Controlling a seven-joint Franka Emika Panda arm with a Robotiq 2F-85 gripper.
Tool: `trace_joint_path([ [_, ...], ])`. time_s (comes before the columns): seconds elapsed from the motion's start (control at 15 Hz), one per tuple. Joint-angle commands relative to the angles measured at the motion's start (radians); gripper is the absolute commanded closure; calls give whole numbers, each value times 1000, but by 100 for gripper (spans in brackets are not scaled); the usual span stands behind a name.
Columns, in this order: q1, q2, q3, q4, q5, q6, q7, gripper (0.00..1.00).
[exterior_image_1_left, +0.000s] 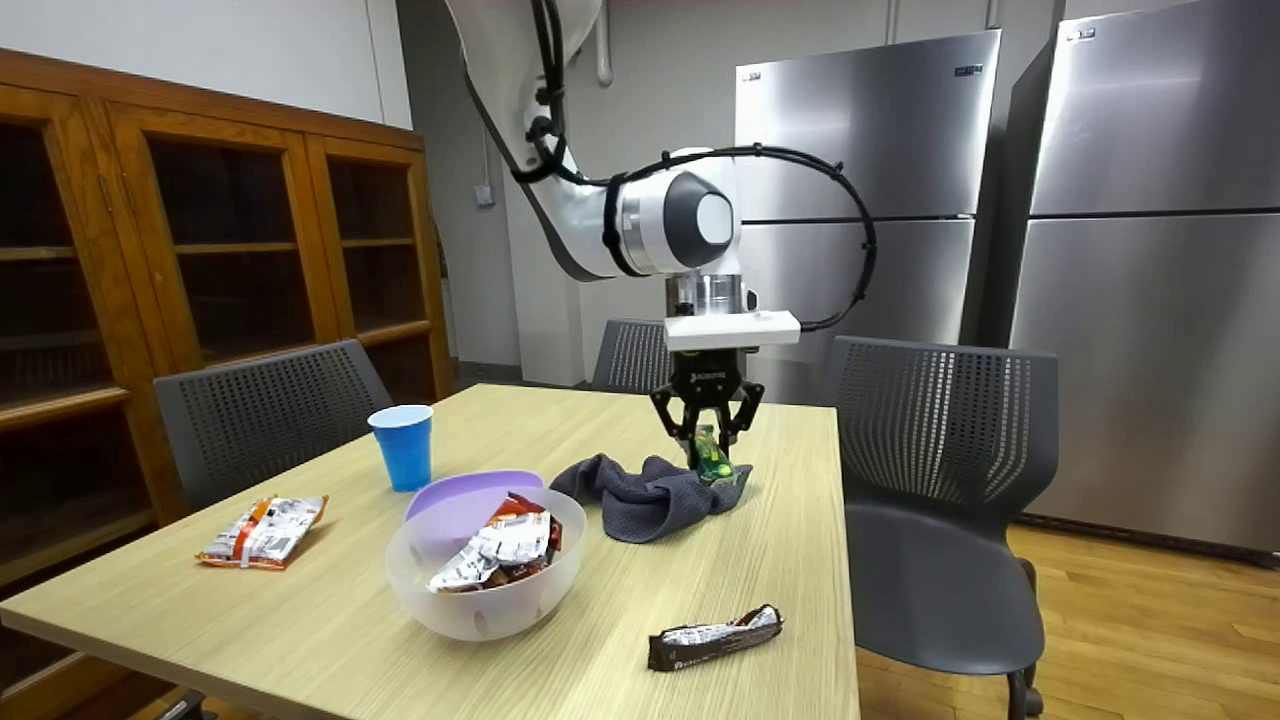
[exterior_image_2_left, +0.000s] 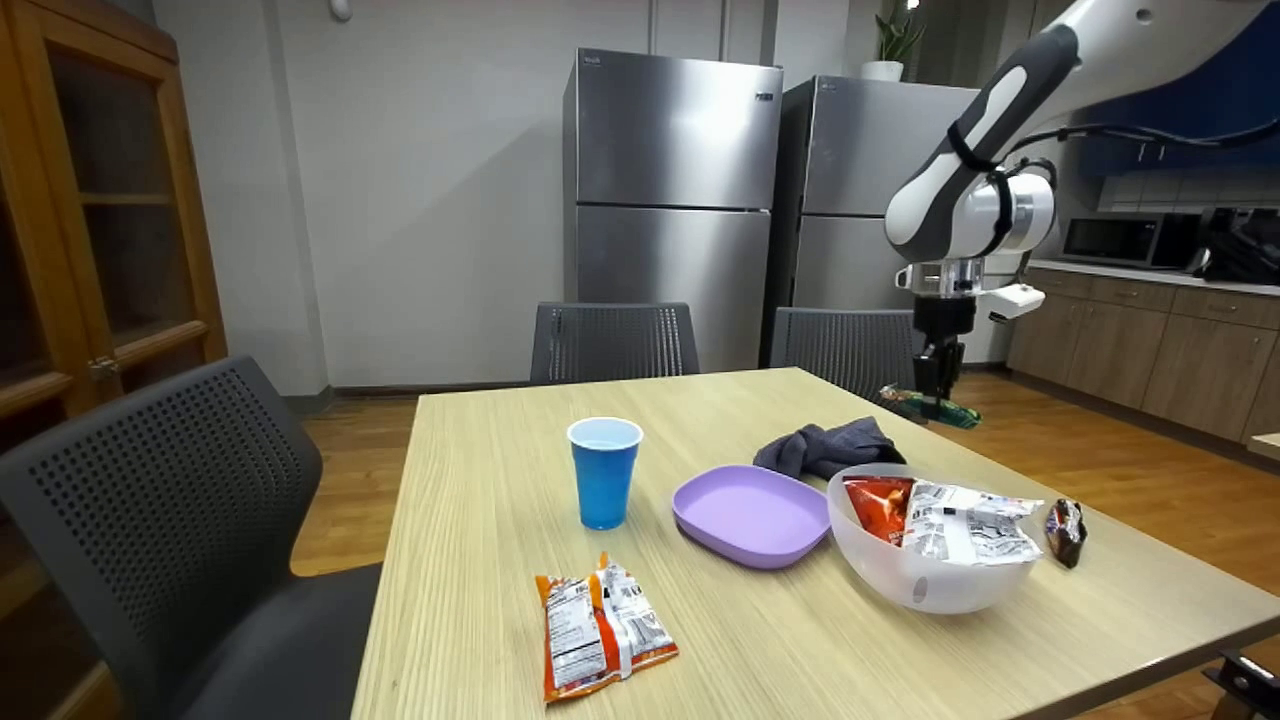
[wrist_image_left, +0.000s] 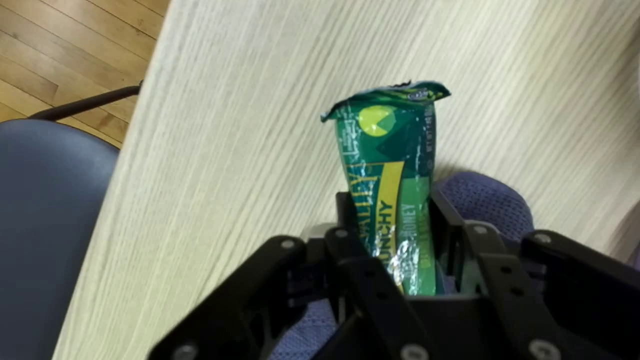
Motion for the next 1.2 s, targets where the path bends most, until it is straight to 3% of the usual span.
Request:
trace_joint_path([
  [0.0,48,-88,14,-89,3,2,68,87],
  [0.53,144,-123,68,-148,5,22,150,87],
  [1.13,185,-106,139,-145,64,35,177,87],
])
